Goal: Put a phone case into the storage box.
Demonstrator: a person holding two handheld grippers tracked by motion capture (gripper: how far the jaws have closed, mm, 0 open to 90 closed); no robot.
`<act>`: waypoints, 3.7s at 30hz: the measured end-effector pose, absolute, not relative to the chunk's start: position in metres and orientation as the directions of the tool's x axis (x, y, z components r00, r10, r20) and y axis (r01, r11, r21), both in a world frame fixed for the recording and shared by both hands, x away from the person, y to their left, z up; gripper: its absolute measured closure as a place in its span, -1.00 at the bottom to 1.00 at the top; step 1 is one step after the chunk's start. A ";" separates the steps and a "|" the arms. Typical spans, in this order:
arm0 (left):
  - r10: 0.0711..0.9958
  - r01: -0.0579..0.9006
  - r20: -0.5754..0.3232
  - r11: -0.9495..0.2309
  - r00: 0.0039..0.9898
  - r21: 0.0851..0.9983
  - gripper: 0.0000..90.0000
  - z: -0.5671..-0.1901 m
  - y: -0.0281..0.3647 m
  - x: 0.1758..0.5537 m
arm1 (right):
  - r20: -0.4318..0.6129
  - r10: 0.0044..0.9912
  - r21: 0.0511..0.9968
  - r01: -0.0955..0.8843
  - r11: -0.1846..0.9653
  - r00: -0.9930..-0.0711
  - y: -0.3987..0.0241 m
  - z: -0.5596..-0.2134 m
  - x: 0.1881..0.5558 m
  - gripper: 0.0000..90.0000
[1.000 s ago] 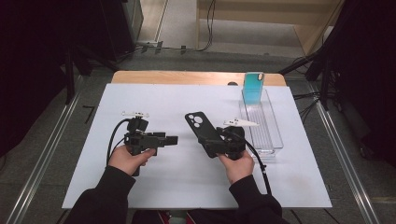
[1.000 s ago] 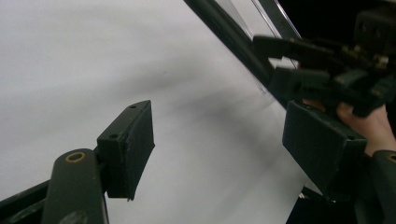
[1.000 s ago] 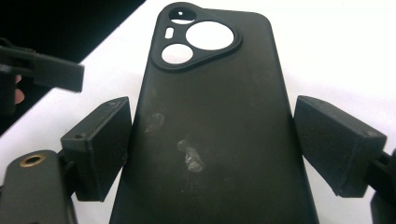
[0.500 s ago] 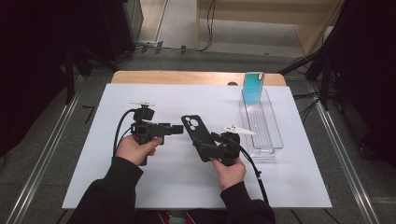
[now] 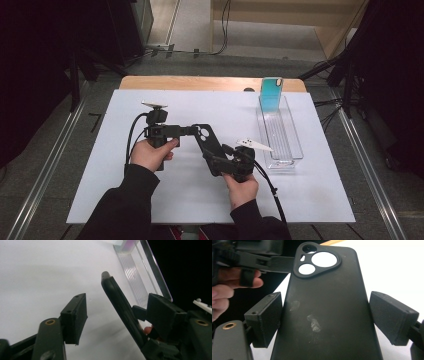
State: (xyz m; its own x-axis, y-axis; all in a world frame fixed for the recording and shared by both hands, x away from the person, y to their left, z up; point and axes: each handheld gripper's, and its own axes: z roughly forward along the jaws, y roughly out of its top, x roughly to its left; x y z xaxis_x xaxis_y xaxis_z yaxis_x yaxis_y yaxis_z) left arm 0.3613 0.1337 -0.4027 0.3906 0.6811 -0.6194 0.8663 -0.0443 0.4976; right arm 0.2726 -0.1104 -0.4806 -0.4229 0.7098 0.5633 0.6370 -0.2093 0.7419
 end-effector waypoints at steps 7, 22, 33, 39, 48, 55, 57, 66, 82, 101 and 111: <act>0.679 0.883 -0.651 0.006 0.341 0.469 0.02 -0.406 0.130 0.368 | 0.550 0.707 0.763 0.613 -0.207 -0.445 -0.106 -0.479 0.269 -0.72; 0.646 0.899 -0.697 0.037 0.311 0.436 0.60 -0.407 0.126 0.369 | 0.513 0.706 0.798 0.575 -0.182 -0.488 -0.099 -0.481 0.269 -0.73; 0.582 0.909 -0.756 0.064 0.300 0.411 0.71 -0.406 0.130 0.368 | 0.435 0.732 0.838 0.534 -0.115 -0.524 -0.095 -0.483 0.270 -0.76; 0.599 0.895 -0.732 0.057 0.323 0.441 0.72 -0.400 0.133 0.366 | 0.464 0.696 0.806 0.586 -0.076 -0.548 -0.105 -0.478 0.285 -1.00; 0.619 0.851 -0.681 0.038 0.391 0.524 0.74 -0.393 0.136 0.362 | 0.485 0.658 0.779 0.627 -0.025 -0.576 -0.121 -0.466 0.299 -1.00; 0.630 0.800 -0.629 0.020 0.455 0.599 0.74 -0.387 0.135 0.355 | 0.417 0.675 0.789 0.611 0.064 -0.609 -0.121 -0.455 0.300 -1.00; 0.642 0.778 -0.597 0.002 0.481 0.628 0.74 -0.385 0.134 0.351 | 0.395 0.676 0.794 0.601 0.089 -0.622 -0.121 -0.452 0.298 -1.00; 0.638 0.674 -0.488 -0.067 0.596 0.735 0.74 -0.381 0.125 0.333 | 0.332 0.662 0.831 0.540 0.132 -0.672 -0.133 -0.442 0.289 -1.00; 0.557 0.597 -0.431 -0.151 0.710 0.788 0.74 -0.391 0.115 0.317 | 0.292 0.599 0.844 0.495 0.205 -0.746 -0.137 -0.436 0.285 -1.00; 0.508 0.585 -0.431 -0.190 0.746 0.788 0.74 -0.390 0.098 0.302 | 0.291 0.604 0.820 0.519 0.242 -0.742 -0.123 -0.428 0.296 -1.00; 0.498 0.588 -0.437 -0.194 0.749 0.786 0.74 -0.391 0.095 0.297 | 0.304 0.602 0.826 0.519 0.221 -0.739 -0.120 -0.429 0.296 -0.86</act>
